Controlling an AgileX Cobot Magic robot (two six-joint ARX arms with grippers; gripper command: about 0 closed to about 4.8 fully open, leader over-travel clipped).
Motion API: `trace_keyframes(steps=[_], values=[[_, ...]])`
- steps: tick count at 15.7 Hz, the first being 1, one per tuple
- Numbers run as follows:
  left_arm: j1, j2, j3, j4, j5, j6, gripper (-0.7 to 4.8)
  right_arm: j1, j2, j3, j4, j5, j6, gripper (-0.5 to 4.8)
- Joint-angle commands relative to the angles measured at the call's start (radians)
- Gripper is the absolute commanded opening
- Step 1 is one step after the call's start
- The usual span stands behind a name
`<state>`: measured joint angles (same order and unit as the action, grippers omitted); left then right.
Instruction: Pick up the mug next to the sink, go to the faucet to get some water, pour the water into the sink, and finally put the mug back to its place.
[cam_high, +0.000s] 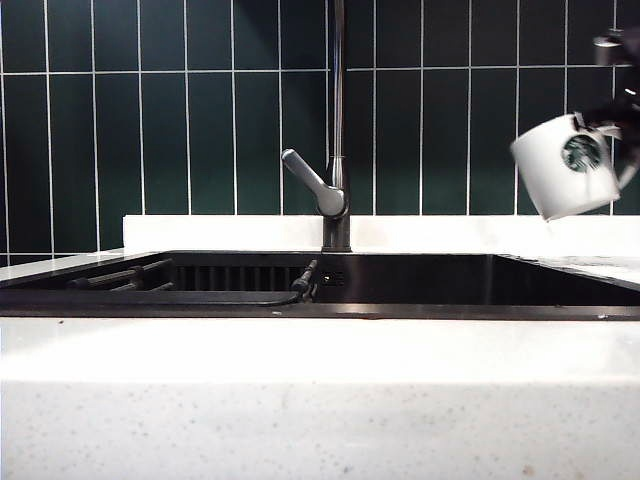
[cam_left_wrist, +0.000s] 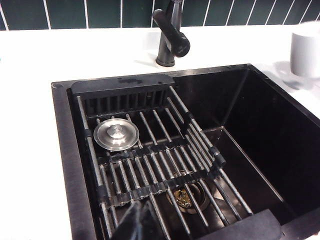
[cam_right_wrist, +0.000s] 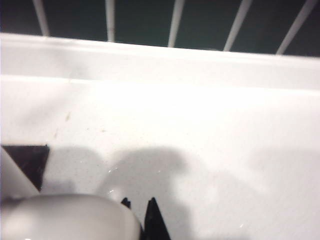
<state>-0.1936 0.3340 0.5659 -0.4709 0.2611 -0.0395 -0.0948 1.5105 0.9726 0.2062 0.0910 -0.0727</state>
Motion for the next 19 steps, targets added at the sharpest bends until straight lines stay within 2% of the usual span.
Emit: trace_keyframes(steps=[1, 3, 5, 10, 19], values=[[0.000, 0.000, 0.003, 0.008, 0.005, -0.002, -0.06, -0.037, -0.028, -0.130, 0.346, -0.045, 0.077, -0.01], [0.000, 0.000, 0.003, 0.008, 0.005, -0.002, -0.06, -0.040, -0.027, -0.198, 0.441, -0.045, 0.080, -0.02], [0.000, 0.000, 0.003, 0.008, 0.005, -0.002, -0.06, -0.046, -0.019, -0.251, 0.466, -0.045, 0.137, -0.02], [0.000, 0.000, 0.003, 0.007, 0.005, -0.002, -0.06, -0.056, 0.016, -0.266, 0.520, -0.012, 0.238, -0.01], [0.000, 0.000, 0.003, 0.004, 0.004, -0.002, -0.06, -0.057, 0.056, -0.304, 0.514, -0.011, 0.232, -0.02]])
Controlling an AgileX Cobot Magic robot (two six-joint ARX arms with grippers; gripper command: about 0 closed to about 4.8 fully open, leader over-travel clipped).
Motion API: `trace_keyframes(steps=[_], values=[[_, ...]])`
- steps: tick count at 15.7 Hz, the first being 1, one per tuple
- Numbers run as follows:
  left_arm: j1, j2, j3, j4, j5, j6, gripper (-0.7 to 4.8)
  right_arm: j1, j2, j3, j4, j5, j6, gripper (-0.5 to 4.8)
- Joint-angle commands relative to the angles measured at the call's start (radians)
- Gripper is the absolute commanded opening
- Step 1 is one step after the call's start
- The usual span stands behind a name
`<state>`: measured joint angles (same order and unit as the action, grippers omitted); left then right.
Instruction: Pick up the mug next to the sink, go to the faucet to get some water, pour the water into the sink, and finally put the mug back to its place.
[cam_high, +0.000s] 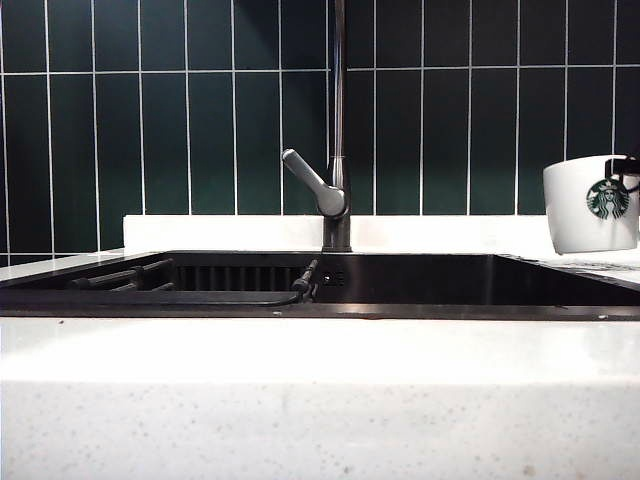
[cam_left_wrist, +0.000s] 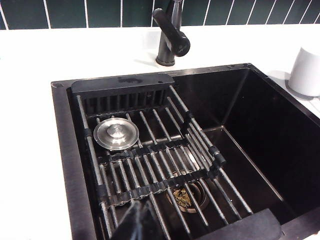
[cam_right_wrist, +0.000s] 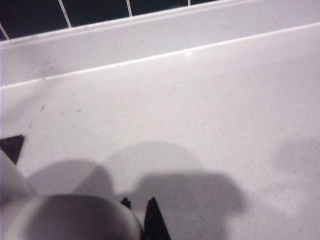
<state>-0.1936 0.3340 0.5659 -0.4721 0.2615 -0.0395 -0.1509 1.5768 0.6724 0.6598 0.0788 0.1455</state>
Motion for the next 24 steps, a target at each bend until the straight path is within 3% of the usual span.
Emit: trace_keyframes(steps=[1, 8, 15, 18, 20, 24], values=[[0.000, 0.000, 0.003, 0.005, 0.004, -0.002, -0.06, -0.002, -0.011, -0.011, 0.056, 0.000, 0.011, -0.02], [0.000, 0.000, 0.003, -0.007, 0.004, -0.002, -0.06, -0.002, -0.012, -0.024, 0.017, -0.002, 0.002, 0.51], [0.000, 0.000, 0.003, -0.030, 0.004, 0.002, -0.06, -0.002, -0.012, -0.024, 0.015, 0.028, -0.023, 0.53], [0.000, 0.000, 0.003, -0.028, 0.004, 0.002, -0.06, -0.002, -0.055, -0.024, -0.116, 0.041, -0.023, 0.56], [0.000, 0.000, 0.003, -0.028, 0.005, 0.006, -0.06, -0.002, -0.095, -0.024, -0.170, 0.095, -0.023, 1.15], [0.000, 0.000, 0.003, -0.029, 0.012, 0.005, -0.06, -0.005, -0.156, -0.024, -0.286, 0.106, -0.023, 1.40]])
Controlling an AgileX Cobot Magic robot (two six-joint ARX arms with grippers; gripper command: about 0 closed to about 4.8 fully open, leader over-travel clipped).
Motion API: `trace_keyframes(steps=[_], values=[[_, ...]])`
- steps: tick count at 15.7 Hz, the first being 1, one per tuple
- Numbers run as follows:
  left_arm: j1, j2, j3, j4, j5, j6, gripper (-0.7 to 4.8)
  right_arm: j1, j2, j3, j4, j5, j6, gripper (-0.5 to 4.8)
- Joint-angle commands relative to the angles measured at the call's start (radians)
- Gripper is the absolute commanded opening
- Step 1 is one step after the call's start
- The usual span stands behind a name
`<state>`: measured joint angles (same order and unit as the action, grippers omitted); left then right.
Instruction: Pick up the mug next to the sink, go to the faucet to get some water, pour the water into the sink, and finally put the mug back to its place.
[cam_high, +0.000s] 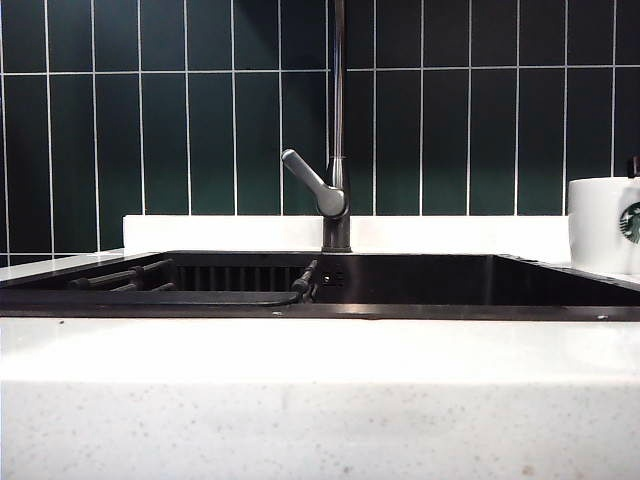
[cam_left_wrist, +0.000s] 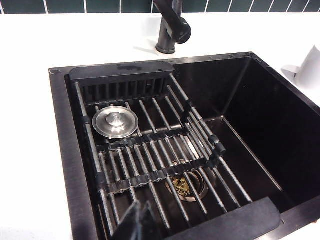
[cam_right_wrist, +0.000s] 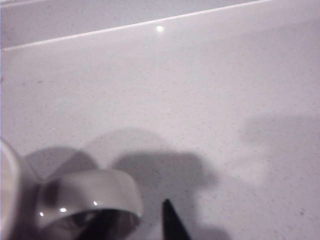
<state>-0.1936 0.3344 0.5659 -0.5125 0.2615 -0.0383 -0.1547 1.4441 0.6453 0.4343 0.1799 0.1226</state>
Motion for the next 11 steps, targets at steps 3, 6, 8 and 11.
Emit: trace_keyframes(steps=[3, 6, 8, 11], values=[[0.000, 0.000, 0.003, 0.010, 0.031, 0.004, -0.06, -0.001, -0.063, 0.003, -0.170, 0.005, 0.000, 1.39], [0.000, 0.000, 0.003, -0.002, 0.031, 0.001, -0.06, 0.000, -0.151, 0.003, -0.272, 0.004, 0.001, 0.83], [0.000, 0.000, 0.003, -0.006, 0.031, 0.001, -0.06, 0.009, -0.223, 0.003, -0.317, 0.000, 0.001, 0.57], [0.000, 0.000, 0.003, -0.015, 0.029, -0.003, -0.06, 0.036, -0.379, 0.003, -0.418, -0.002, 0.001, 0.52]])
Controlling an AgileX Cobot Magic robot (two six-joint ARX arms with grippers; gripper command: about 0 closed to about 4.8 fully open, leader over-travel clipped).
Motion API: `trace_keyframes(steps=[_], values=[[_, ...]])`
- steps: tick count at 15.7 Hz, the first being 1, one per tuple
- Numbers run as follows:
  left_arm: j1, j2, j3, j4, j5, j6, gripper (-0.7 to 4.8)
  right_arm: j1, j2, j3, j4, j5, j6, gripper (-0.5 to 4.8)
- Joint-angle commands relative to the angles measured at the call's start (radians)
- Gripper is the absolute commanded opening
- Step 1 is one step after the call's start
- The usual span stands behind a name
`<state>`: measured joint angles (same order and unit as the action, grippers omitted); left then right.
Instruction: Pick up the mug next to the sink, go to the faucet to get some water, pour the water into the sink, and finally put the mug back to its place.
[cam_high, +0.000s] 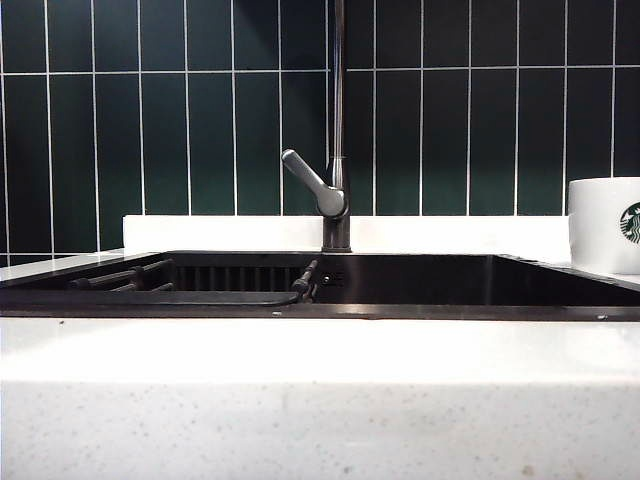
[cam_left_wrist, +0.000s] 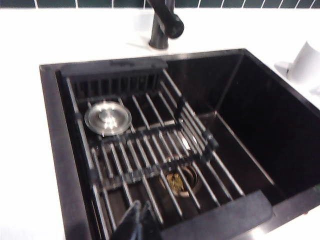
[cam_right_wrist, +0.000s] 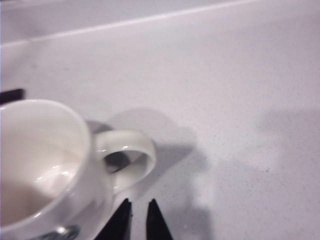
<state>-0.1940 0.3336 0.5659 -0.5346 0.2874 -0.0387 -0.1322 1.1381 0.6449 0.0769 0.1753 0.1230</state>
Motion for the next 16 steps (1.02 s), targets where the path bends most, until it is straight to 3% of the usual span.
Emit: trace_keyframes(steps=[1, 12, 16], values=[[0.000, -0.001, 0.003, 0.004, 0.004, -0.003, -0.06, 0.027, -0.125, 0.002, -0.089, 0.002, 0.000, 0.53], [0.000, -0.327, 0.003, -0.080, -0.112, 0.004, -0.06, 0.172, -0.655, -0.001, -0.377, 0.000, 0.000, 0.21], [0.000, -0.326, -0.020, -0.093, -0.112, 0.004, -0.06, 0.194, -0.816, -0.021, -0.473, -0.029, 0.000, 0.21]])
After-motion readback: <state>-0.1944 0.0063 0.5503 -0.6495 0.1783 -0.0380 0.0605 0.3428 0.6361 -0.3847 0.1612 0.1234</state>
